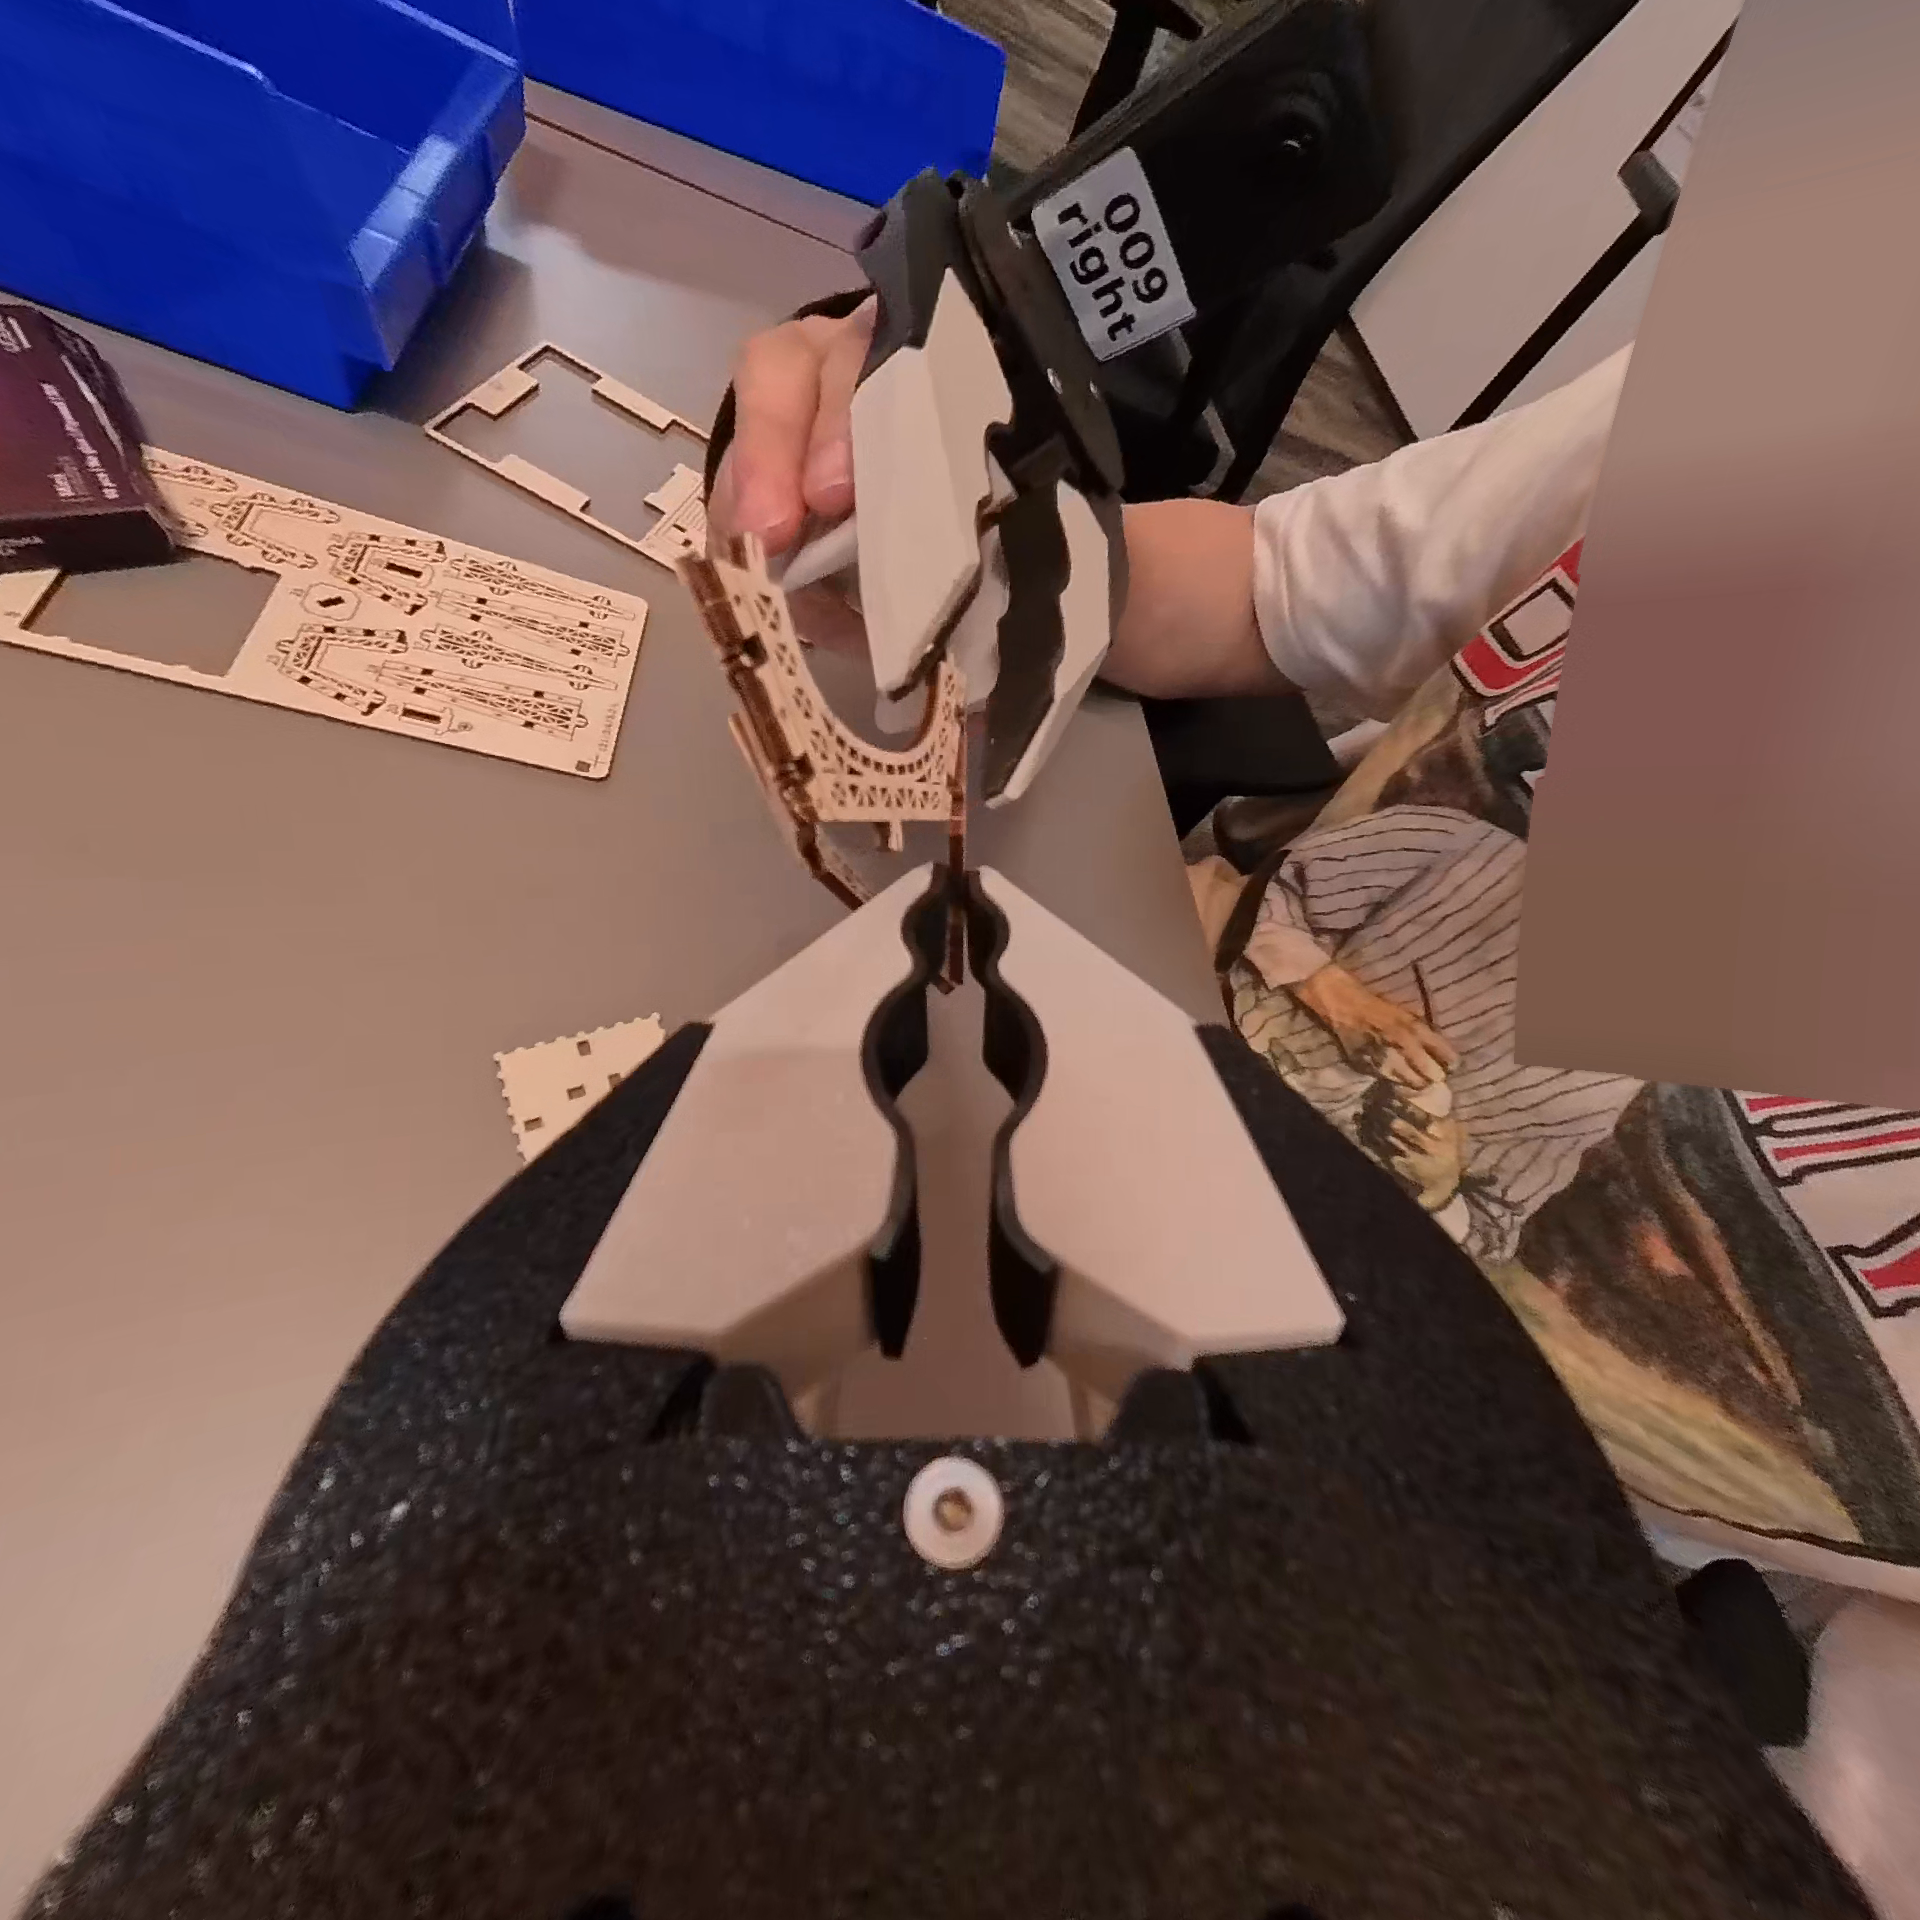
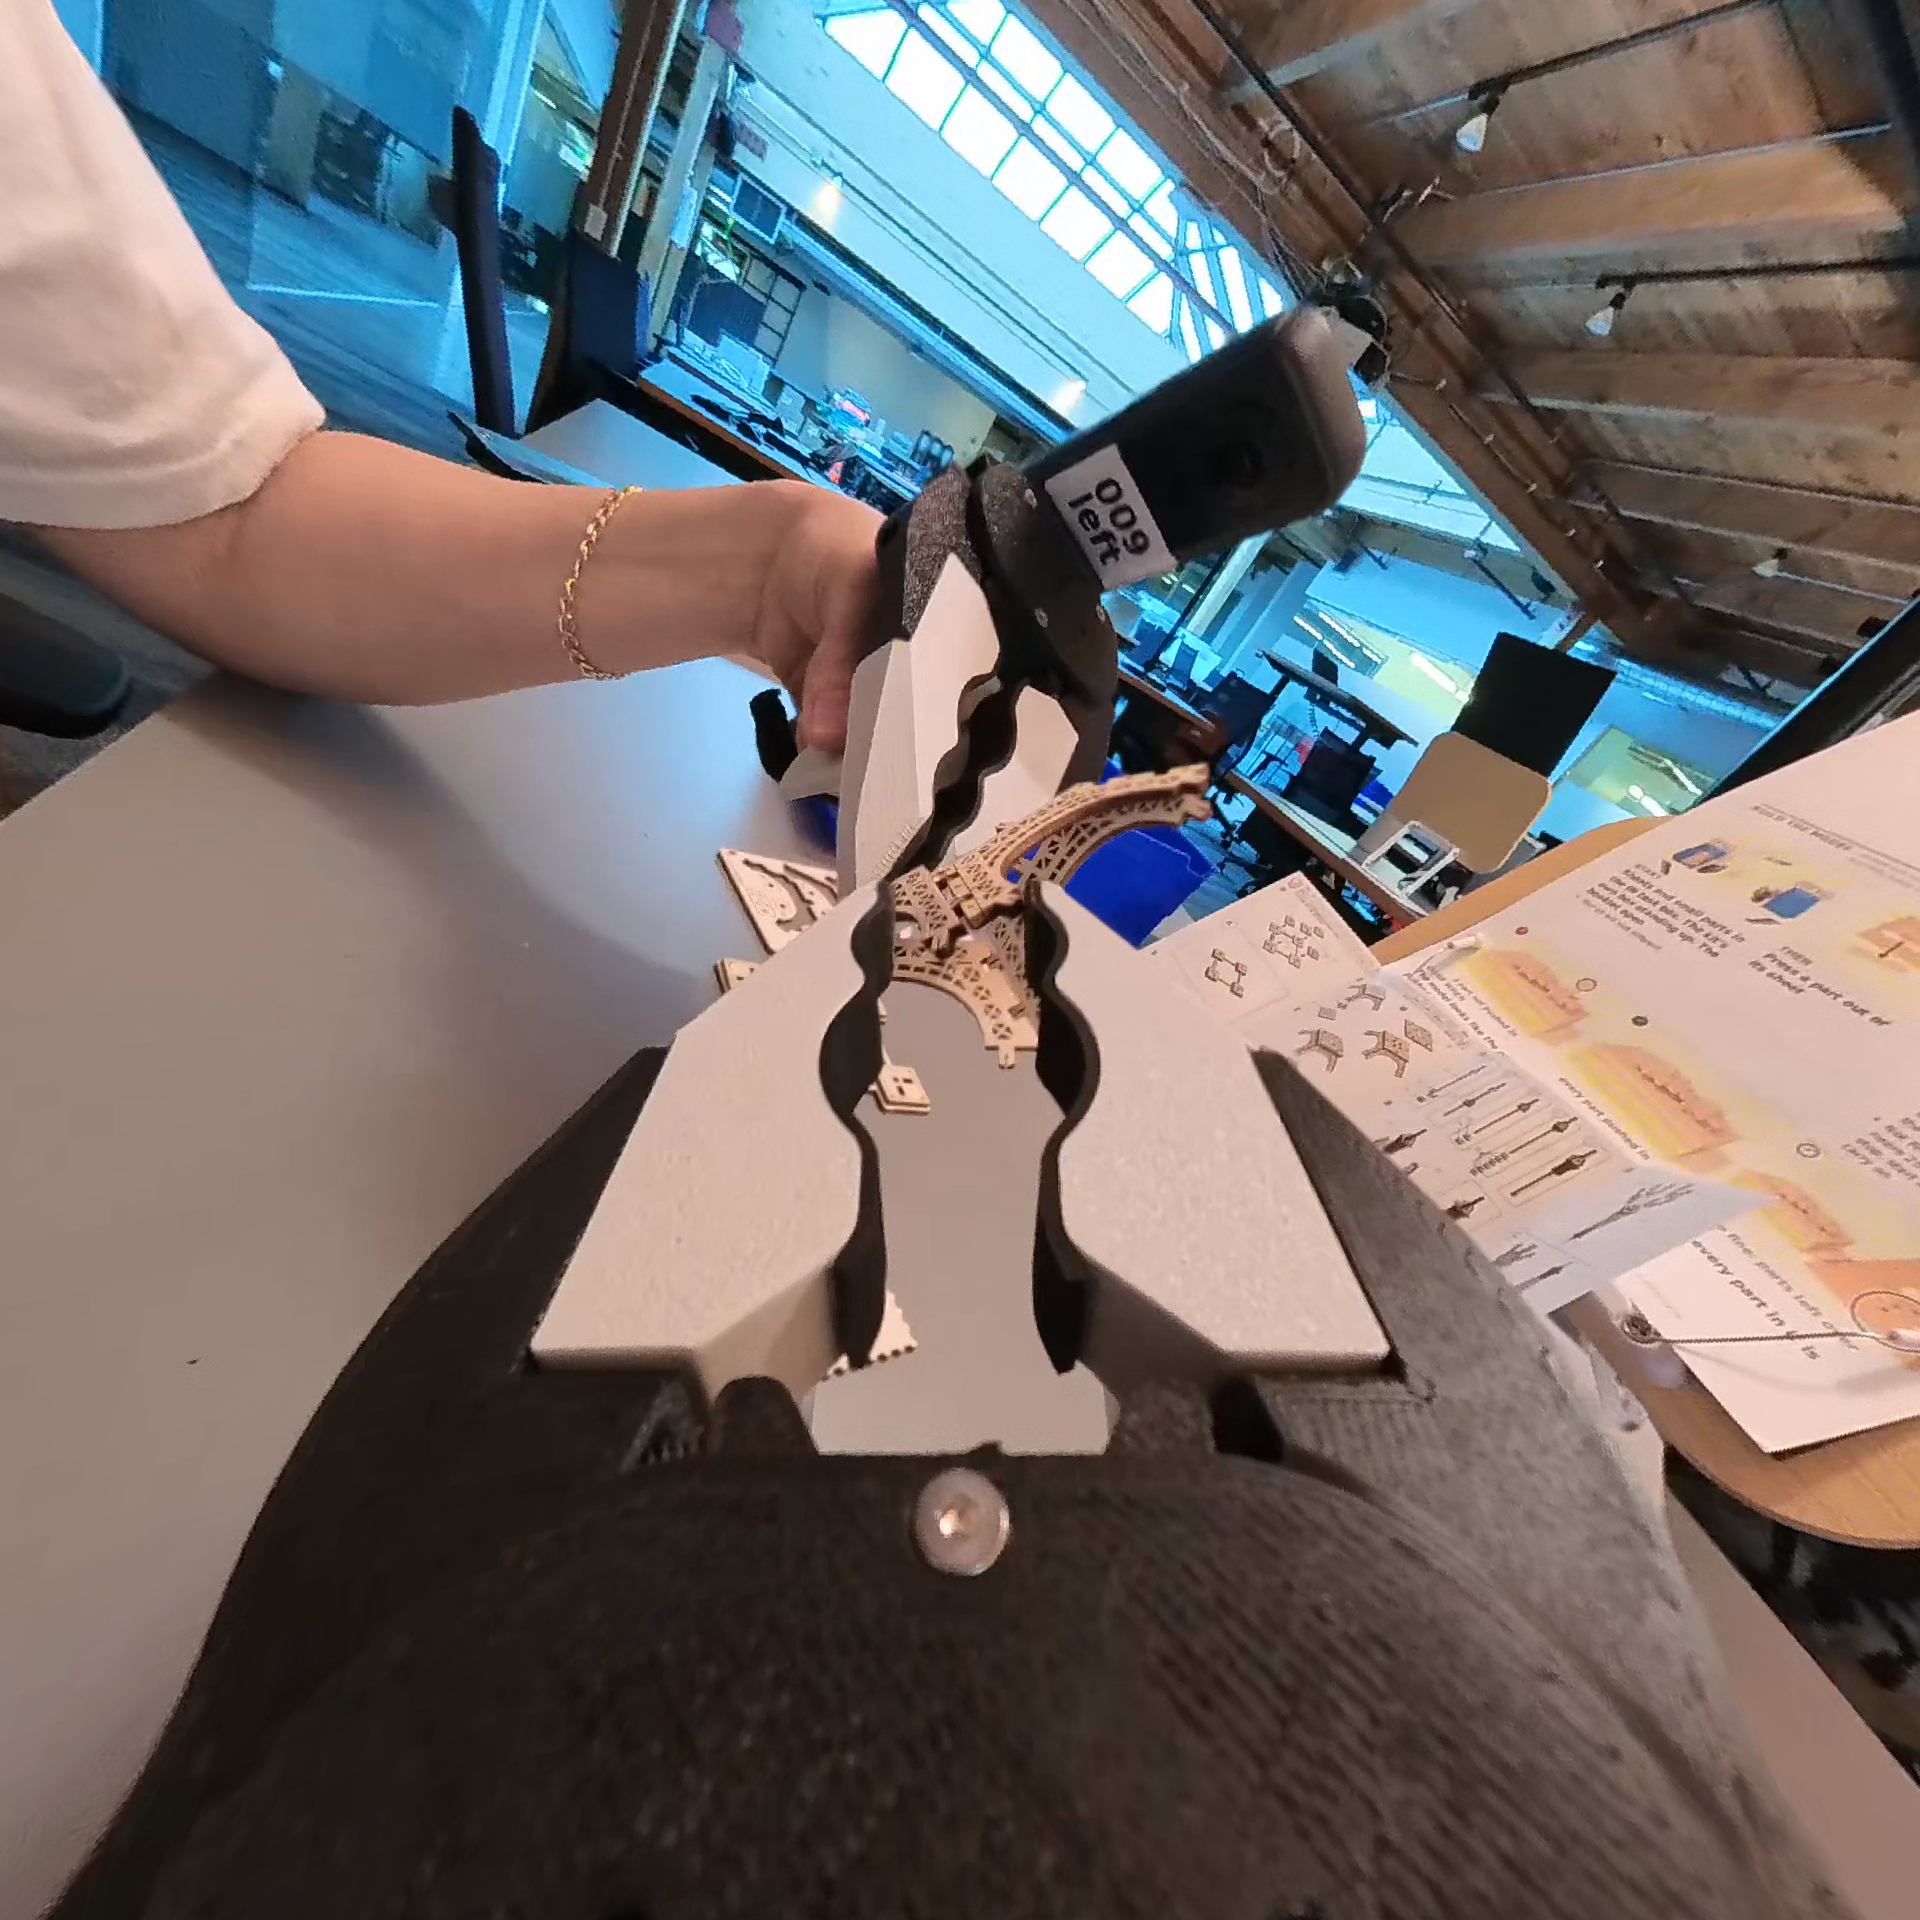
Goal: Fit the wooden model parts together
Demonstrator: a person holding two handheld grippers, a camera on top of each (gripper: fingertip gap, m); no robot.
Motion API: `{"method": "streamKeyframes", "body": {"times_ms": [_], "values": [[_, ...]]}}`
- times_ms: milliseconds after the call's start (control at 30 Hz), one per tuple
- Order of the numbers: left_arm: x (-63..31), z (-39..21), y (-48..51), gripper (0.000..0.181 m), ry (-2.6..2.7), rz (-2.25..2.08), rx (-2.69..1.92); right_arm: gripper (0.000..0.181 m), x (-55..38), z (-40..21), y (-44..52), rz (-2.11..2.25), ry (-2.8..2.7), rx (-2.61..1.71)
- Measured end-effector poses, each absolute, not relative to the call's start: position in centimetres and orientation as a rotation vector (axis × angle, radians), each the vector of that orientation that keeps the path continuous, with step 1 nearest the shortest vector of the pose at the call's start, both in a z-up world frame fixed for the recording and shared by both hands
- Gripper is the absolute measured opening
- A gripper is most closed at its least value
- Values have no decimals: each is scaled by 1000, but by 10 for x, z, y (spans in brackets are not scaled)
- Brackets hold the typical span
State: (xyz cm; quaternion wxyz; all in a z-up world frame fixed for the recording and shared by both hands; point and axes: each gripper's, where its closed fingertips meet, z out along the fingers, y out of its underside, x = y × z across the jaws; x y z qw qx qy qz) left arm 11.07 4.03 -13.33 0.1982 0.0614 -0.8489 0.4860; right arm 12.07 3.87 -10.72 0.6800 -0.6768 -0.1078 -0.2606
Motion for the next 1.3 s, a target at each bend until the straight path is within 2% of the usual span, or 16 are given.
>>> {"method": "streamKeyframes", "body": {"times_ms": [133, 300, 700, 867, 967, 1100, 1300], "values": [[110, -136, 39, 0, -2372, 1341, 172, 23, 120, -108, 39, -615, -261, -1521], [113, -143, 40, 0, -2423, 1303, 205, 35, 121, -106, 39, -602, -242, -1521], [112, -157, 39, 0, -2429, 1194, 276, 26, 126, -134, 47, -603, -263, -1688], [116, -159, 41, 0, -2542, 1191, 265, 23, 134, -120, 42, -431, -80, -1605], [116, -159, 42, 0, -2597, 1190, 244, 7, 141, -115, 35, -236, 63, -1559], [116, -164, 43, 0, -2672, 1159, 199, 10, 135, -124, 41, 39, 154, -1550], [113, -170, 44, 0, -2722, 1111, 169, 0, 130, -129, 46, 187, 198, -1551]]}}
